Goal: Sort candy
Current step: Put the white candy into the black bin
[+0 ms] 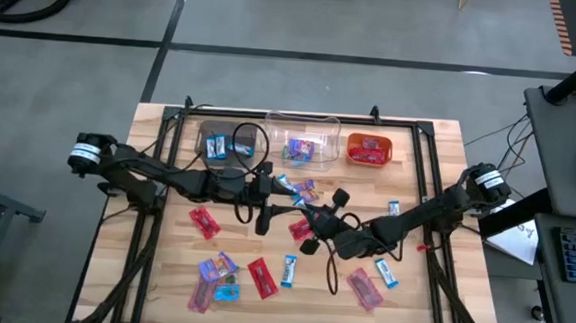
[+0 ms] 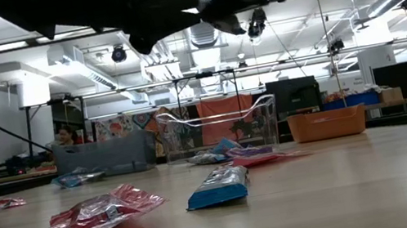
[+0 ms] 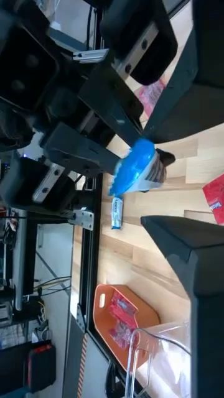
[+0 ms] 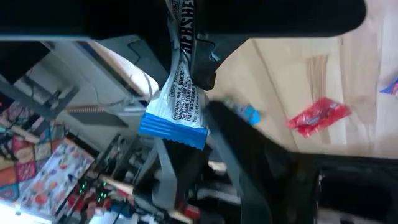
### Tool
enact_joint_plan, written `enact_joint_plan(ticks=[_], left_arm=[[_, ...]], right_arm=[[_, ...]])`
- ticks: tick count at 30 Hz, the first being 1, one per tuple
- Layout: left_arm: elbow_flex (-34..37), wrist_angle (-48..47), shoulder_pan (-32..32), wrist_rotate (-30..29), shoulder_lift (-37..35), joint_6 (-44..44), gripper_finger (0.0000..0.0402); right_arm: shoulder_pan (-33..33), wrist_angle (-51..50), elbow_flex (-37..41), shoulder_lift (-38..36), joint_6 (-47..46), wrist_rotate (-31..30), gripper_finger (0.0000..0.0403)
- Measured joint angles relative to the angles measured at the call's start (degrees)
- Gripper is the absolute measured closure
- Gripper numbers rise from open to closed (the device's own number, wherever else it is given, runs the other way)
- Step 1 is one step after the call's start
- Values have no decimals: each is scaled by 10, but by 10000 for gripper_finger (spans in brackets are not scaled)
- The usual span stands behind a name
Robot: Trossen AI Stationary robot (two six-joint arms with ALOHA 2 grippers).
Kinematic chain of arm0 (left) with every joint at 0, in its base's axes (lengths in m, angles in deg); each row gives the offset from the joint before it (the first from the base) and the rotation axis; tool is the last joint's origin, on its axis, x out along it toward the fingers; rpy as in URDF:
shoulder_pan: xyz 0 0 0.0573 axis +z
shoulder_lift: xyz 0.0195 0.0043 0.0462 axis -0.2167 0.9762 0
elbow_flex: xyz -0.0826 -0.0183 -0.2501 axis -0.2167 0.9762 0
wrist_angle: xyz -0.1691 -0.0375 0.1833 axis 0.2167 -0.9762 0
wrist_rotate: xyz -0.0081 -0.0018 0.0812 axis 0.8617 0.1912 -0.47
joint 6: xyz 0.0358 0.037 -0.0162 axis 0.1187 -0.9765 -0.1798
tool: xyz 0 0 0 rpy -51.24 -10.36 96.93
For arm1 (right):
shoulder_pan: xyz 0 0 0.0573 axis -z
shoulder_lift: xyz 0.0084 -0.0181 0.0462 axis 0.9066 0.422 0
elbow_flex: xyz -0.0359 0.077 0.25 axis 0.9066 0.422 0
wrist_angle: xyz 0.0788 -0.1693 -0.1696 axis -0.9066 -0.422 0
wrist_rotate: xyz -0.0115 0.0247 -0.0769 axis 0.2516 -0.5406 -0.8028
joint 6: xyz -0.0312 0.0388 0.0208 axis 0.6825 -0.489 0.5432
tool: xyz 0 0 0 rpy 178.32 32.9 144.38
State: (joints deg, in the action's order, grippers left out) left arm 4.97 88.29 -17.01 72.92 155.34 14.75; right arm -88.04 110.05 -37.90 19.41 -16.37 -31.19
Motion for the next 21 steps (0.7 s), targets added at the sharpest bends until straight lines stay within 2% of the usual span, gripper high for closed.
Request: enact_joint_plan(ticks=[4,8,12,17,21], left_arm=[[0,19,0,-1,10,-1,208],[0,39,0,-1,14,-1,226],[0,38,0,-1,14,-1,278],[0,38,0,-1,14,0,381],[0,40,0,-1,14,4,387]], right_arm=[[1,8,0,3,7,0,378],[3,6,0,3,8,0,378],[3,4,0,3,8,0,378],[4,2,0,3,4,-3,356],[7,2,0,3,-16,-4,323]])
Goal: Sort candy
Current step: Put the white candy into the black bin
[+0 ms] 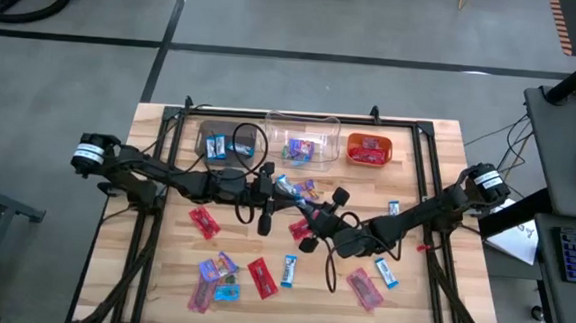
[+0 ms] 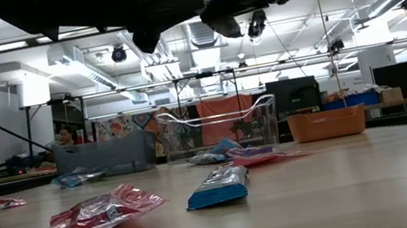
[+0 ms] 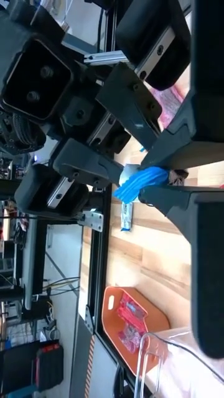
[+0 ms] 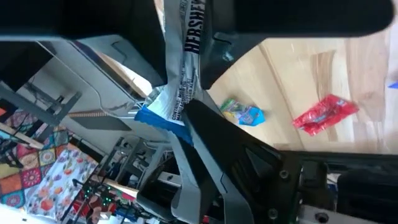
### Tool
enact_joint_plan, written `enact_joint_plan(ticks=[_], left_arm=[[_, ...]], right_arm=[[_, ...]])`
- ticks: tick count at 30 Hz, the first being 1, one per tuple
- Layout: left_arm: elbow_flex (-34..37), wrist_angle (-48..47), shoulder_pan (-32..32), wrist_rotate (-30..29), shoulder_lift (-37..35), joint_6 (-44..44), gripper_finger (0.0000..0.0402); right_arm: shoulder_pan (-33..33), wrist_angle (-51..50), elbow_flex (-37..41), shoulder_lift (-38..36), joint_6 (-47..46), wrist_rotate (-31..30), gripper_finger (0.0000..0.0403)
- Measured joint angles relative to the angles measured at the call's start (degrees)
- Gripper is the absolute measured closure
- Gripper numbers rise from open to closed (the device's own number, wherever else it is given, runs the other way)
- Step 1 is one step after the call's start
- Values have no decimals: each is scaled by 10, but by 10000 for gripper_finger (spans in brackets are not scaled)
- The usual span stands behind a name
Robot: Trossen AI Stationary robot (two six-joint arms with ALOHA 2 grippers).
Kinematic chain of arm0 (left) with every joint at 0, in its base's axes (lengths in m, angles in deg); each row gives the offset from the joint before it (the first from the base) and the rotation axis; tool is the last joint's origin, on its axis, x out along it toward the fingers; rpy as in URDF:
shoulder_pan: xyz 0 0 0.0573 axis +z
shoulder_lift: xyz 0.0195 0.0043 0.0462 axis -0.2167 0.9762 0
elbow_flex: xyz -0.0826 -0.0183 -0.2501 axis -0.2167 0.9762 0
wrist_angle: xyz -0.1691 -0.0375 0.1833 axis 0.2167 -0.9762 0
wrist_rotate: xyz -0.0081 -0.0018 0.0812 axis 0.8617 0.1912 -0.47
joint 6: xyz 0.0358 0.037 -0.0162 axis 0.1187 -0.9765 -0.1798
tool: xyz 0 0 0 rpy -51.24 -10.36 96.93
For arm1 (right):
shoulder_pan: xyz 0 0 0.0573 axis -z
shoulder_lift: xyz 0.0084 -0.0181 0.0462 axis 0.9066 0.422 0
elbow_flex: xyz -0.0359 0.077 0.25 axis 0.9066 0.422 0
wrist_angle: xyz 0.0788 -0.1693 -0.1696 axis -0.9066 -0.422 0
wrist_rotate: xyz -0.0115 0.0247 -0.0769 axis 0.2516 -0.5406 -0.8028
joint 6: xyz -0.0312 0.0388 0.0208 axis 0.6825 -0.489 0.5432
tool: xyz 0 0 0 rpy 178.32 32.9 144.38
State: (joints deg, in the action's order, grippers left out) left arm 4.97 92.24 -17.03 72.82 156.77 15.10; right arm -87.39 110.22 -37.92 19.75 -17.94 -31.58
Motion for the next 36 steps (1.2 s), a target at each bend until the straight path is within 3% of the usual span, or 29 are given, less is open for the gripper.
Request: enact_joint_plan(ticks=[8,13,25,31,36], left_arm=[[0,0,1,-1,-5,1,399],[0,-43,5,-7,-35,1,400],[-3,-328,34,-136,-200,-25,401],[-32,-518,110,-198,-254,-12,401],[-36,-599,211,-201,-250,-9,401]], right_arm=[[0,2,0,-5,-27,7,252],[0,1,-1,-18,-38,8,243],[0,-53,-1,-77,-76,8,241],[0,-95,-1,-93,-125,8,241],[0,-102,-1,-88,-130,8,241]])
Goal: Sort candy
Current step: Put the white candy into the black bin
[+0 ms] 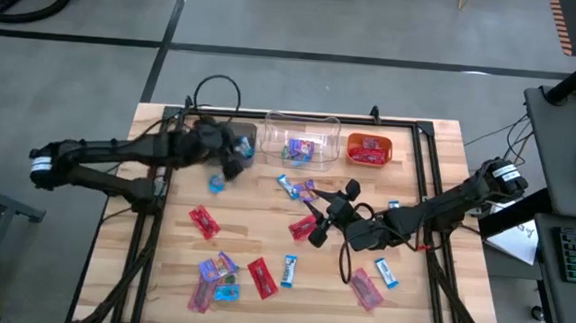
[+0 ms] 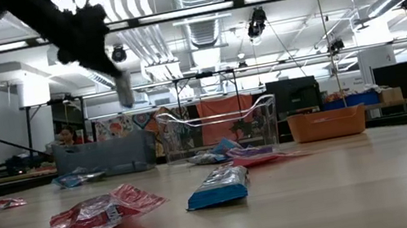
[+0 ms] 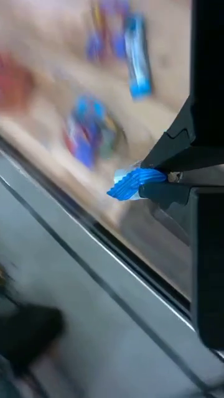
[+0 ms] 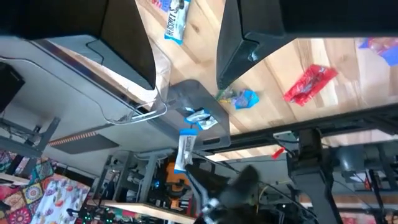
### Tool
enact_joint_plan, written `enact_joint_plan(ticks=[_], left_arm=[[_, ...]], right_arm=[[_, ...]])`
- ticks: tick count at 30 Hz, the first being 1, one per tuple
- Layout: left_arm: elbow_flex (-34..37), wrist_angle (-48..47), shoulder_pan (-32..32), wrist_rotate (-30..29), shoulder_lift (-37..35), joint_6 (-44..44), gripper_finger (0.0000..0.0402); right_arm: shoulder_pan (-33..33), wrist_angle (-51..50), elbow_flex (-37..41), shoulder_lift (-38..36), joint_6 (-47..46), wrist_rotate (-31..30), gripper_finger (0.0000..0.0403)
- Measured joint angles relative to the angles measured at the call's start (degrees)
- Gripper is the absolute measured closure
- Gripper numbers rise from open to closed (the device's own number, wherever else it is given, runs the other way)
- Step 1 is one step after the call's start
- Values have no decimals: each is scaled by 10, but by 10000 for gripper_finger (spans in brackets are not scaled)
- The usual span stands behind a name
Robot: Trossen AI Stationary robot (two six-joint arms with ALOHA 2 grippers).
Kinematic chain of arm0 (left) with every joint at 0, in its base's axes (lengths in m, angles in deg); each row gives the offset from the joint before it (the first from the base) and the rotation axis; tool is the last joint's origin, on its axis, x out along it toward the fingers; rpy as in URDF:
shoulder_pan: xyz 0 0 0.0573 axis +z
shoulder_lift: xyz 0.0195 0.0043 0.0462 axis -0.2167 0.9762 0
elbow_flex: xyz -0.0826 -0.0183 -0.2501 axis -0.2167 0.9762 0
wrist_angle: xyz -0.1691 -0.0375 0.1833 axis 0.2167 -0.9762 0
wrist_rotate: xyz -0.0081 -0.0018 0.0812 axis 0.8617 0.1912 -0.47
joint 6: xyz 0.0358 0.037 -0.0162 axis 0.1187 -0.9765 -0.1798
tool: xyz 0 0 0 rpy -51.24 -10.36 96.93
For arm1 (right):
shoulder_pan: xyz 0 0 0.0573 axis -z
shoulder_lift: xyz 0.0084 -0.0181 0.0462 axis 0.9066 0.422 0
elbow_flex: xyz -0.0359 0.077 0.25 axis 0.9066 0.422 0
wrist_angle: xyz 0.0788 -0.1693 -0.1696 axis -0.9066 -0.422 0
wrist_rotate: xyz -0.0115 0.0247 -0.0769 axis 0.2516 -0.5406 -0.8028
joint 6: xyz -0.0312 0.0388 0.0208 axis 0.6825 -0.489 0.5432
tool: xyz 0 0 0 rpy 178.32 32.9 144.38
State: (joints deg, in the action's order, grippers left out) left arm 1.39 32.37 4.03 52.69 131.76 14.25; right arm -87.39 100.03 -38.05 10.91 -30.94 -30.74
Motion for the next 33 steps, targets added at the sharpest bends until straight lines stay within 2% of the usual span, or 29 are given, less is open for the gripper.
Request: enact_joint_plan(ticks=[5,11,18,23,28,33], left_arm=[[1,-47,79,6,35,25,401],[1,-58,123,5,100,55,383],[-15,-69,127,5,165,57,323],[-42,-124,126,5,189,60,291],[-58,-148,117,5,180,78,281],[-60,-137,83,5,131,93,280]], right_arm=[[0,-24,0,1,-30,2,241],[0,-55,0,2,-64,2,241],[0,-66,0,4,-88,2,241],[0,-67,0,4,-92,2,241],[0,-71,0,4,-114,2,241],[8,-109,0,1,-164,24,241]])
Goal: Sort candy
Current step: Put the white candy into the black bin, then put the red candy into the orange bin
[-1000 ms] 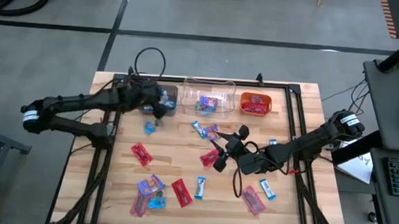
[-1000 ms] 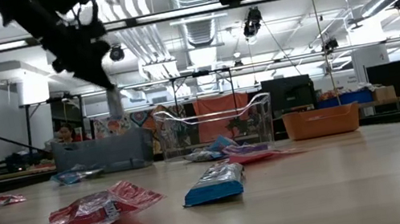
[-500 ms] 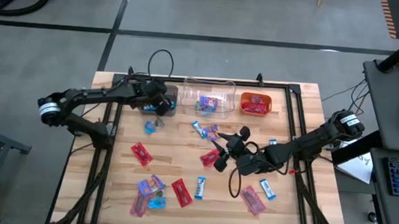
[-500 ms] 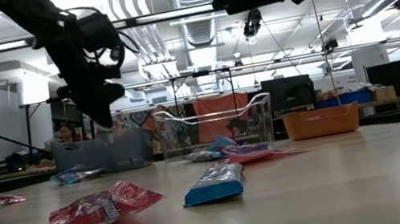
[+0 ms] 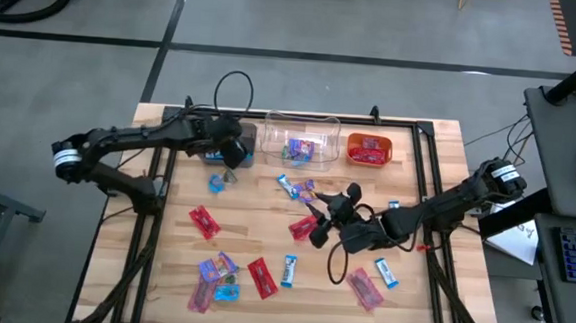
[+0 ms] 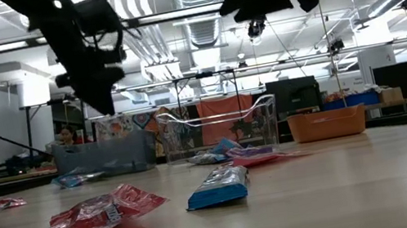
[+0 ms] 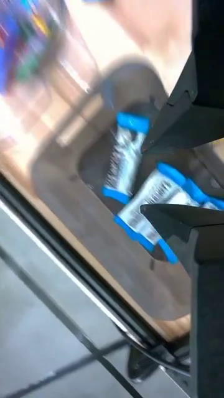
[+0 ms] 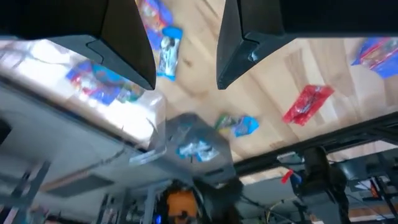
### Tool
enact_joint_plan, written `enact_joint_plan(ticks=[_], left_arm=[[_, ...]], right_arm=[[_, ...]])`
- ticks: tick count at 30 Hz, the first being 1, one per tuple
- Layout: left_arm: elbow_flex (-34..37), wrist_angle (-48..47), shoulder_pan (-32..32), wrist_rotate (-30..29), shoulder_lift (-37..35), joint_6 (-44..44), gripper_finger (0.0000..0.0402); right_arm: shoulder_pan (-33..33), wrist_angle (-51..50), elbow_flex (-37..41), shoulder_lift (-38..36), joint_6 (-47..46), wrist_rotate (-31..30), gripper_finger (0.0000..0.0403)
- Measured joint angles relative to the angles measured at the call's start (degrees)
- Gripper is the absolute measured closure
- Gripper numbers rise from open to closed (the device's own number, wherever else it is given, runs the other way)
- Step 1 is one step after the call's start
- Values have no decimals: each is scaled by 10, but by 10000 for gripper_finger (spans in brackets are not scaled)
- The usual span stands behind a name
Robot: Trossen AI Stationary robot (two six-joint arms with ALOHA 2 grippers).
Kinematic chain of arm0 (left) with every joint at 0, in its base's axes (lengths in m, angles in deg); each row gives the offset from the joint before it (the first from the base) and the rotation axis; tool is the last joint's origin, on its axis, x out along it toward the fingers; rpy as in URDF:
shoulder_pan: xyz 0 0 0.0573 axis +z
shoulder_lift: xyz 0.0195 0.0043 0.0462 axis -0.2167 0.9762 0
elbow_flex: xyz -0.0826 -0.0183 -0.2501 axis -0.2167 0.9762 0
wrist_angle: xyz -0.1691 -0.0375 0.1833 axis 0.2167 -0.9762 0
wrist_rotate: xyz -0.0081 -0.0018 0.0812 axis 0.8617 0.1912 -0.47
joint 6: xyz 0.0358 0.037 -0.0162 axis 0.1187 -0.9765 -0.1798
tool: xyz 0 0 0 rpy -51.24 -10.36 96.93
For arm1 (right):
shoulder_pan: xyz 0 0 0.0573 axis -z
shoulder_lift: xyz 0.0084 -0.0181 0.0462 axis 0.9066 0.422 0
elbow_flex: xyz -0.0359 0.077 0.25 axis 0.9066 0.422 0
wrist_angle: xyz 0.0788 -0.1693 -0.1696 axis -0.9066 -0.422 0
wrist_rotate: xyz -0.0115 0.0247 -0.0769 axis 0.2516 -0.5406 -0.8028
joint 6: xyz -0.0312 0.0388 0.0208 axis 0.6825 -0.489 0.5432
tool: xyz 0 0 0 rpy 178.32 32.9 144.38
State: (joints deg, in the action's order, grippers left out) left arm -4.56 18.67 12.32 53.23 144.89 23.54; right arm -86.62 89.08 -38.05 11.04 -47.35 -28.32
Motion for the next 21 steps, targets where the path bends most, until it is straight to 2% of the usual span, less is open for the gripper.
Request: enact_joint_plan(ticks=[4,10,16,21], left_arm=[[0,23,-54,0,-40,9,280],[0,69,-165,1,-59,-24,280],[0,143,-276,7,-24,-65,280],[1,243,-344,53,44,-124,280]], right_arm=[[23,-44,0,-1,-49,63,241],[54,-108,0,3,-38,197,241],[53,-180,0,-1,15,261,241],[45,-233,0,-1,31,311,241]])
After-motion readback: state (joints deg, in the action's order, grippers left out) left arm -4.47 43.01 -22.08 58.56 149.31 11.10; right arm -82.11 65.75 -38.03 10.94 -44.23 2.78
